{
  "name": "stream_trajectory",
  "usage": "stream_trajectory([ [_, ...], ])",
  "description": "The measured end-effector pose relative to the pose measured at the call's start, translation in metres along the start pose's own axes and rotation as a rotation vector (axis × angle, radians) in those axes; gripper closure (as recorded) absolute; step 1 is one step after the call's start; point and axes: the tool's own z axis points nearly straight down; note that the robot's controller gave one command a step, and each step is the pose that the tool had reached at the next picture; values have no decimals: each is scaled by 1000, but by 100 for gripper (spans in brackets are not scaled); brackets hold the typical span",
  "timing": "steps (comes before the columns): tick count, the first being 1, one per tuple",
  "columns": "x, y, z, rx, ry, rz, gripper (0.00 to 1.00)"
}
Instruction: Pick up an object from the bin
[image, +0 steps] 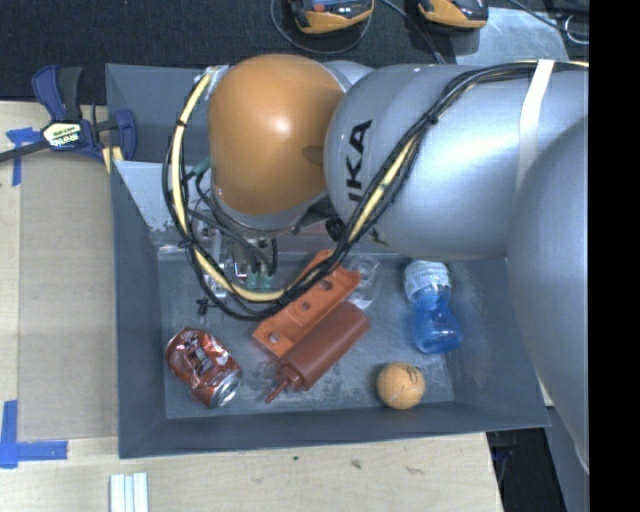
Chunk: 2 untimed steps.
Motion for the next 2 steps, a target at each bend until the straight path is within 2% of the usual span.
stream_trajectory([
  [1,-2,-1,-5,-3,-8,4,0],
  [2,21,-3,126,-3,-6,-51,0],
])
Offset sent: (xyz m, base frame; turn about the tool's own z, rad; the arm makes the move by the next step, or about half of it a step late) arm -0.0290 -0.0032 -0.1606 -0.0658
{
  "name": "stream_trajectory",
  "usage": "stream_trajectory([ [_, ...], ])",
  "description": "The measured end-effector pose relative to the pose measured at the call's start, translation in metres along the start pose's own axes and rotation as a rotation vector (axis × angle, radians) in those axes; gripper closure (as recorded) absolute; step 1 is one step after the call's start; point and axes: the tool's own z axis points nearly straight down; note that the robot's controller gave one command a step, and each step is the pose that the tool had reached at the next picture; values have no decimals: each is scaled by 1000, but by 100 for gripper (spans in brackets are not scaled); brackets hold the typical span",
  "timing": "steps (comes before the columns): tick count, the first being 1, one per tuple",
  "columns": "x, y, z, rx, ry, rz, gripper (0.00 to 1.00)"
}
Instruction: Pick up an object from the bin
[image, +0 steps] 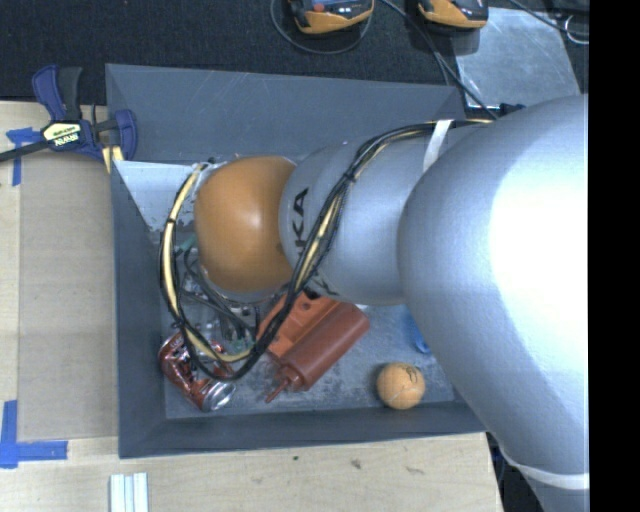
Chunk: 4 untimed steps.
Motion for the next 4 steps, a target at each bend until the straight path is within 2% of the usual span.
stream_trajectory([
  [1,17,-2,-43,0,-1,139,0],
  [2,20,-14,-9,0,-2,137,0],
  [3,22,-30,33,-3,-3,425,0],
  [4,24,-25,30,-4,-6,342,100],
])
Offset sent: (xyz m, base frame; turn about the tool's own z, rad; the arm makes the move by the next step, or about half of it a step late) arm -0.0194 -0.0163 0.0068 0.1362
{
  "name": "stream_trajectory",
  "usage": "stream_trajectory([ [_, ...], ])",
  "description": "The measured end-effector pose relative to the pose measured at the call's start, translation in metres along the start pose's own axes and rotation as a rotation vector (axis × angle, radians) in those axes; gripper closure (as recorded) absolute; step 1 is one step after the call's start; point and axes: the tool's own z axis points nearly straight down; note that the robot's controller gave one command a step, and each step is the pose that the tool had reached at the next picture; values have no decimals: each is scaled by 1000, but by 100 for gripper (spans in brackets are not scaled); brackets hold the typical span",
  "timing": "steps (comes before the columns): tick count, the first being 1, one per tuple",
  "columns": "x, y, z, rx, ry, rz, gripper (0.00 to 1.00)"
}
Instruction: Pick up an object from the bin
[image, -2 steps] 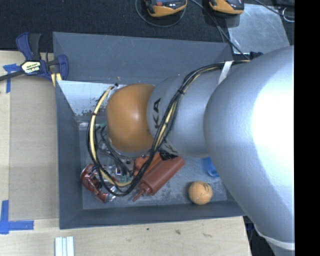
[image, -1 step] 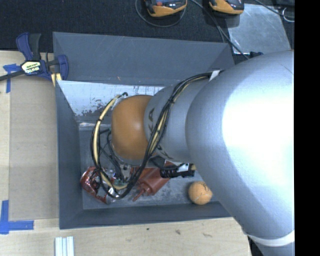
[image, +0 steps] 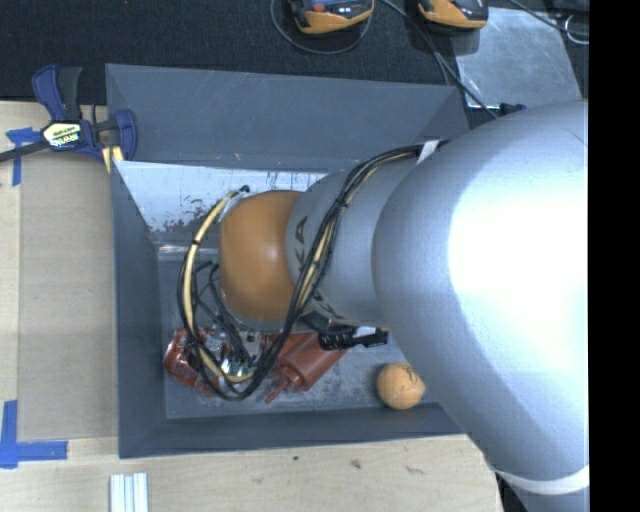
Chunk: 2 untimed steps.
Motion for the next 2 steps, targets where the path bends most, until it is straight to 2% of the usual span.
stream_trajectory([
  [2,1,0,-4,0,-1,-13,100],
])
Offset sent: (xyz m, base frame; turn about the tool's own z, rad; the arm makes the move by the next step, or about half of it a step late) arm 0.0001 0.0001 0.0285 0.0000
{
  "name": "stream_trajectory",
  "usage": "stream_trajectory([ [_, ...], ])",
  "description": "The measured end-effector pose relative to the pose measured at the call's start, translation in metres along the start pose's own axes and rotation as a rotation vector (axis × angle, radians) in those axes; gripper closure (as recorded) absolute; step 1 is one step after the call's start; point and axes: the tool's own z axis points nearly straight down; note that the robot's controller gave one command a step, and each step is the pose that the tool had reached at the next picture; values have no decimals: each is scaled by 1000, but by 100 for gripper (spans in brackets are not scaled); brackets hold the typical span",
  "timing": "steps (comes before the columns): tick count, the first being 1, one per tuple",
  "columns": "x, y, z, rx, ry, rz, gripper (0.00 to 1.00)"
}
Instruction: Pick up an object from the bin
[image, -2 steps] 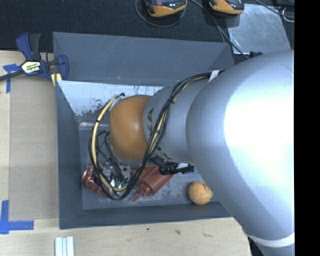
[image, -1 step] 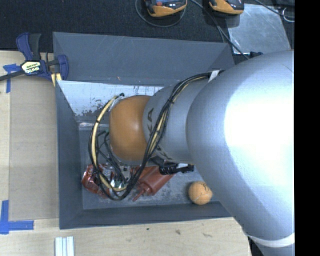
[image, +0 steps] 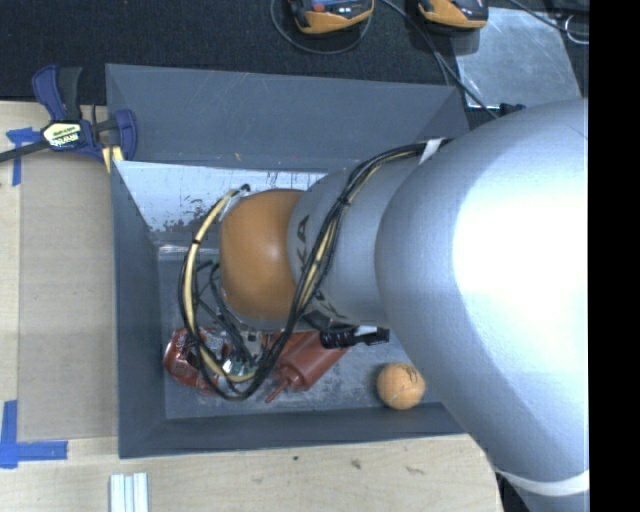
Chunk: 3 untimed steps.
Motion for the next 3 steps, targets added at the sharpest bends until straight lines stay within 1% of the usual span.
stream_trajectory([
  [3,0,-1,-26,2,2,3,100],
])
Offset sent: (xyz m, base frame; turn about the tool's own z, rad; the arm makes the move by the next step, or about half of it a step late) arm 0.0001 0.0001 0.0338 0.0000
